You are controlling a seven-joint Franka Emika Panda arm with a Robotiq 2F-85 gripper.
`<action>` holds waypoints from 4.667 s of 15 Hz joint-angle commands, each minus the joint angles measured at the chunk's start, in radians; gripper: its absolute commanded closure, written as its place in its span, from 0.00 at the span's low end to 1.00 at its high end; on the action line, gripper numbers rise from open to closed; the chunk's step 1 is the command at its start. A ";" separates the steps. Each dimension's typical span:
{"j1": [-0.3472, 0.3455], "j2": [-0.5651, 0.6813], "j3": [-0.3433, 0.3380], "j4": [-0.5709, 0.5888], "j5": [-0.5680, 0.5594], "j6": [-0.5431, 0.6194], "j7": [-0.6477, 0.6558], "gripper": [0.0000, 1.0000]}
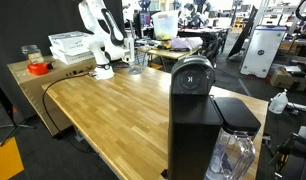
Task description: Put the white object into the pot.
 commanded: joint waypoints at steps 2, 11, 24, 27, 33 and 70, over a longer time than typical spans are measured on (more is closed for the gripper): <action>-0.014 0.030 0.021 0.018 -0.001 0.006 -0.011 0.00; 0.045 0.176 0.104 0.103 0.005 0.124 -0.003 0.00; 0.058 0.321 0.163 0.232 -0.079 0.190 0.068 0.00; 0.084 0.435 0.200 0.325 -0.097 0.219 0.071 0.00; 0.134 0.592 0.230 0.404 -0.036 0.255 0.045 0.00; 0.164 0.891 0.251 0.604 -0.038 0.626 0.016 0.00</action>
